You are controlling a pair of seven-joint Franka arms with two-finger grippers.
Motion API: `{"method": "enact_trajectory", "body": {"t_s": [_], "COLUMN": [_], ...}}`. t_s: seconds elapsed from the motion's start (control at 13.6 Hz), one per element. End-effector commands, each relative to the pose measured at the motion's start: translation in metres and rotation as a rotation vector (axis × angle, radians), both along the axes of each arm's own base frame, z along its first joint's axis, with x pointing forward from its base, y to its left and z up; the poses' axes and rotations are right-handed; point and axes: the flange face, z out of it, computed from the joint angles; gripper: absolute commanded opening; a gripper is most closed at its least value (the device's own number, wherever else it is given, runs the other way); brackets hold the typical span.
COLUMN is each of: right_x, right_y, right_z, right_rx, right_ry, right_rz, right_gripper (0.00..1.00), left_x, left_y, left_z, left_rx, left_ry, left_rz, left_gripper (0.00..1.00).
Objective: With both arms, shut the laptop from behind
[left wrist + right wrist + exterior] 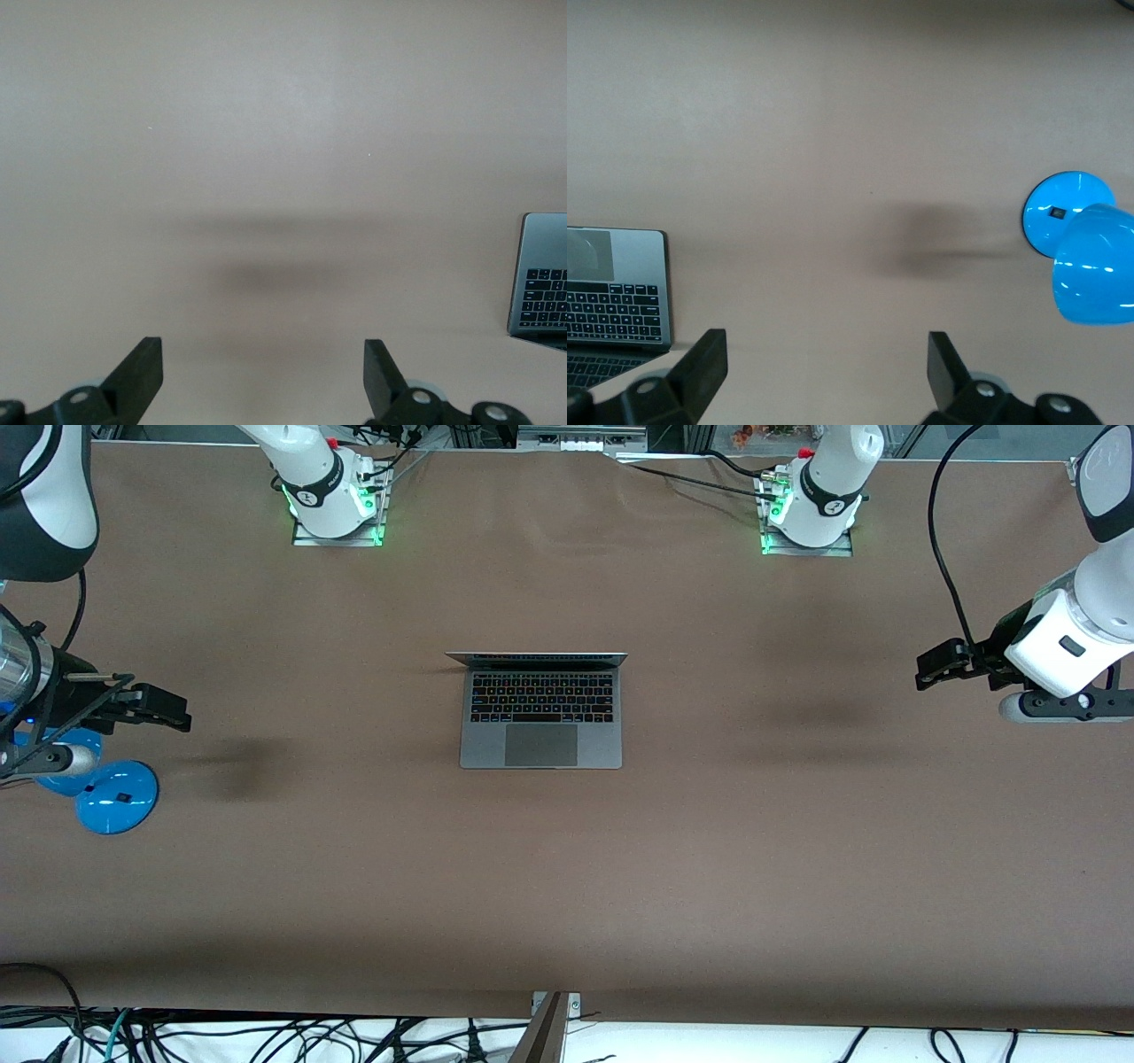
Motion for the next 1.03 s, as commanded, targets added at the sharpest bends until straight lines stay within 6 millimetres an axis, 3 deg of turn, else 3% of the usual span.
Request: {"method": "enact_trajectory", "body": {"t_s": [0.0,0.73,0.95], "right_x": [-0.003,-0.003,-0.003], "right_y": [-0.003,-0.003,-0.003], "right_z": [0.000,0.000,-0.001], "right_rx": [-0.002,-0.002,-0.002], "right_ry": [0.009,0.009,0.014], "right_rz": [0.004,0.004,0.003], "right_gripper": [1.00,1.00,1.00], "left_x": [-0.001,0.002,-0.001], "left_y": [-0.003,-0.008,-0.032], "left_z": [-0.001,-0.006,-0.003], "left_rx": [0.003,-0.001,-0.034], "left_ry": [0.006,0.010,0.011], "left_rz": [0.017,0.014,-0.013], "left_gripper": [1.00,1.00,1.00]}}
